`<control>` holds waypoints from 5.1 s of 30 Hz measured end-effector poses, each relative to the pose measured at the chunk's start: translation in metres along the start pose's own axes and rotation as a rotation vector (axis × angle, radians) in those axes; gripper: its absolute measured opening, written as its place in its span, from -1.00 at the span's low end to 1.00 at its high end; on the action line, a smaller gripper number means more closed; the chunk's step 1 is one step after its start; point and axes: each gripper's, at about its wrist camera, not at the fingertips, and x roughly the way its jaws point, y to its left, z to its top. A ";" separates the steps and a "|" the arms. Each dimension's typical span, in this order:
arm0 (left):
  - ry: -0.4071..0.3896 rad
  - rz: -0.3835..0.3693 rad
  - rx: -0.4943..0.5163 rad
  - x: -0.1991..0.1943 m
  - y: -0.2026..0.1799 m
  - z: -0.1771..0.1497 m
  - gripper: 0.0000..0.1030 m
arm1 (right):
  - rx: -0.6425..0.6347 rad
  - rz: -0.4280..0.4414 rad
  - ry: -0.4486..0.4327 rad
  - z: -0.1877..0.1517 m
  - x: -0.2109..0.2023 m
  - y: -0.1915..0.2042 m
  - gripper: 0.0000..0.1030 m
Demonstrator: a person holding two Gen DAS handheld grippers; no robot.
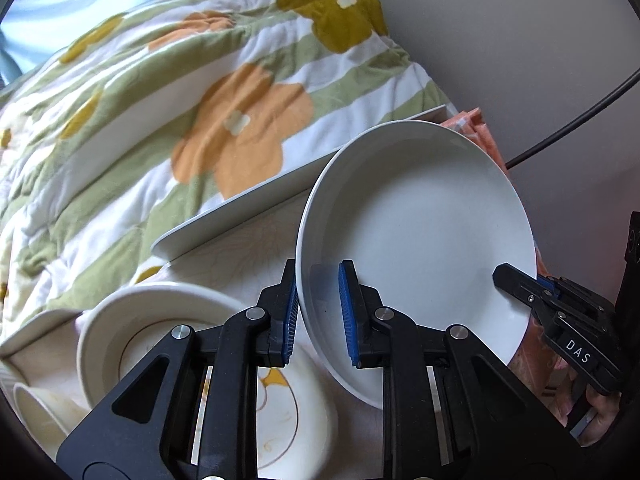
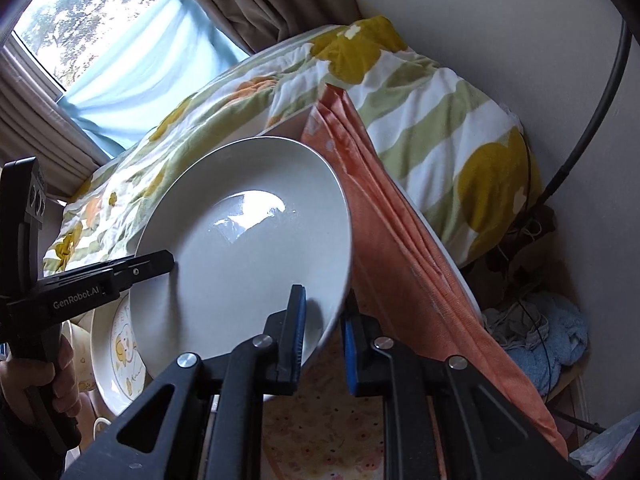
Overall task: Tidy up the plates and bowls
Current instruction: 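Lift the plain white plate with both grippers and carry it over the yellow bowl, then lower the white plate into the yellow bowl and open both grippers, then move both grippers to the duck-print plate and close them on its rim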
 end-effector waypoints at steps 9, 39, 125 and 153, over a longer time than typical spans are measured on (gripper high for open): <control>-0.105 0.028 -0.097 -0.077 0.001 -0.059 -0.66 | -0.128 0.039 -0.043 -0.026 -0.057 0.038 -0.70; -0.162 0.134 -0.490 -0.160 0.079 -0.338 -0.66 | -0.534 0.182 0.106 -0.202 -0.069 0.162 -0.70; -0.221 0.328 -0.413 -0.198 0.056 -0.303 -0.66 | -0.678 0.145 0.065 -0.178 -0.074 0.181 -0.62; -0.118 0.128 -0.498 -0.124 0.054 -0.199 0.98 | -0.585 0.190 0.006 -0.044 -0.040 0.143 0.99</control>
